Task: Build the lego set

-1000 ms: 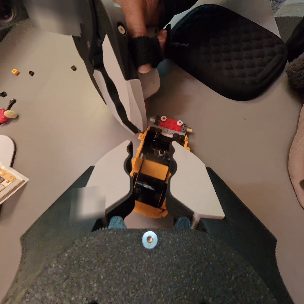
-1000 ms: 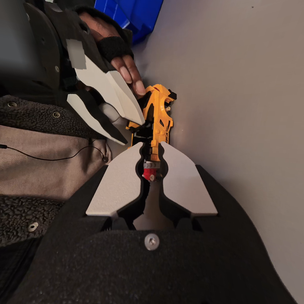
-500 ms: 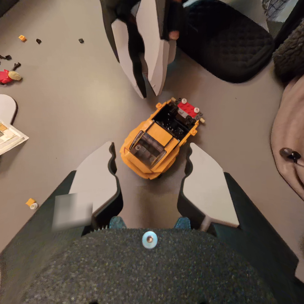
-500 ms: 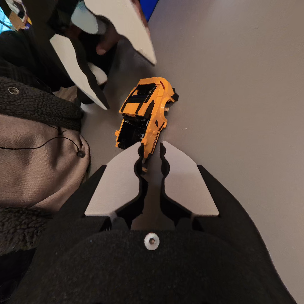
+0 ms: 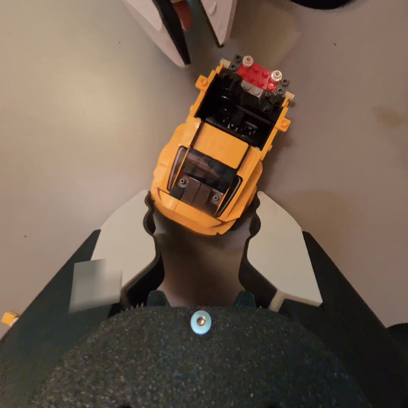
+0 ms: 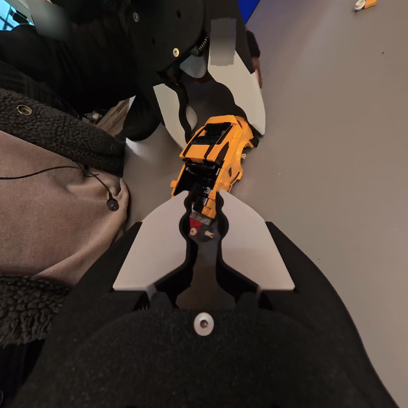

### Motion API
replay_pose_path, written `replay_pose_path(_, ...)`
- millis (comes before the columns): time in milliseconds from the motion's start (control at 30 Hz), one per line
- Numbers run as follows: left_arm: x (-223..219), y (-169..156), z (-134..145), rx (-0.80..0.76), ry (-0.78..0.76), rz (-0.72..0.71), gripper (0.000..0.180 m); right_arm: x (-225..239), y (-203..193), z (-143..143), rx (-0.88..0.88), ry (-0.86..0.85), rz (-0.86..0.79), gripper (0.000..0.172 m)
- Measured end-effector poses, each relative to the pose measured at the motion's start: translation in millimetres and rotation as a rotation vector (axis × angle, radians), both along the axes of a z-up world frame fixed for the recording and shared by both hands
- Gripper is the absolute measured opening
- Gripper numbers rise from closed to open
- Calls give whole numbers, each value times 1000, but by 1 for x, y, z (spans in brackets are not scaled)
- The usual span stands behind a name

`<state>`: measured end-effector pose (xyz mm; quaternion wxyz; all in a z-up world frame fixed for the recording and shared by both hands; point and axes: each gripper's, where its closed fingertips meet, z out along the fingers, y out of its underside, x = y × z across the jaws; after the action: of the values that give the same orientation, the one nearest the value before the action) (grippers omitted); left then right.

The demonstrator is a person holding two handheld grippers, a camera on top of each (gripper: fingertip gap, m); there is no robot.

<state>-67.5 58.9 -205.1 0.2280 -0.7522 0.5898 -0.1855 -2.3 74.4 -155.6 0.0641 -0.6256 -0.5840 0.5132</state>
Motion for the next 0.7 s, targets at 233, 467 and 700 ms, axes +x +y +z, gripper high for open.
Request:
replay_pose_path(233,-5,5,14,169,58,123,84,5,13,7,22,89,-83,20)
replay_pose_path(467,-20,21,49,469,288,170,84,10,35,22,77,159,-188,21)
replay_pose_path(700,-33,41,94,692,688,-5,84,8,40,20,115,183,-224,22)
